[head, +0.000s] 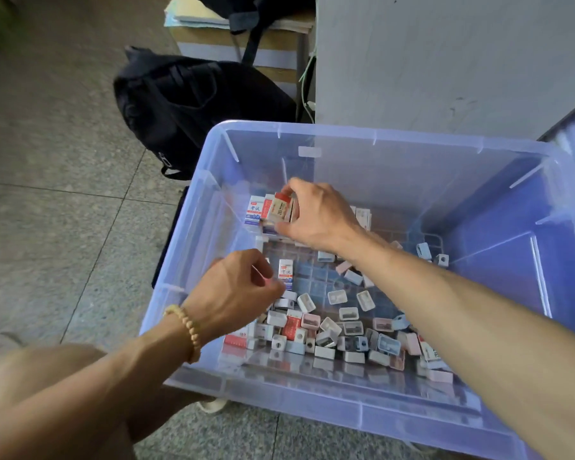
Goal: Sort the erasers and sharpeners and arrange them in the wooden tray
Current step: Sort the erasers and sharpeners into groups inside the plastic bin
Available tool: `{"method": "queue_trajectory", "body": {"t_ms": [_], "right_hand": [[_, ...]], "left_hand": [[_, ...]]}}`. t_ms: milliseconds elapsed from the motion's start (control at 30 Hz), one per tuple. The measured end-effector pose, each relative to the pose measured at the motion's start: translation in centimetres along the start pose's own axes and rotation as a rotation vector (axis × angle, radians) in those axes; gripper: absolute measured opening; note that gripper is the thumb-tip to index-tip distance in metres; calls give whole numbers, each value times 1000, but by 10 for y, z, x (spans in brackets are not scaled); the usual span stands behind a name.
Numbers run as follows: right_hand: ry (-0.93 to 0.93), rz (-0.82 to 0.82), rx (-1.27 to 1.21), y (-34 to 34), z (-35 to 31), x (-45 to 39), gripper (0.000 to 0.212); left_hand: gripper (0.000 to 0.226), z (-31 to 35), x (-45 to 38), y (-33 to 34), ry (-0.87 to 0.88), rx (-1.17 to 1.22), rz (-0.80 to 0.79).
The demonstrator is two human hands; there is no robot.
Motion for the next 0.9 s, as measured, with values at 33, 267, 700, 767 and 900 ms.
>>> {"method": "queue_trajectory", "body": {"t_ms": [33,267,700,767,900], "right_hand": [[-6,-19,28,4,-5,-8,44],[-13,-51,126,21,-17,-31,46],[-93,76,70,26,-9,-18,30],[-189,123,22,24,-4,2,15],[-253,-186,137,35,11,38,8]], "left_hand": [[15,-2,2,2,11,-42,24],[15,-8,-3,7,70,-170,53],[19,-13,-8,11,53,-246,-87],[22,-13,-12,12,31,-269,-154],[31,-14,-25,15,-11,-362,-235]]}}
Point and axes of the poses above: each hand's wrist, its own x-axis away from the middle knuckle, its own y-axis out of the palm, z = x × y, the point moved 1 cm from there along -x, towards the middle knuckle, and after that the axes turned 14 degrees about -z, right-handed, at the moved point
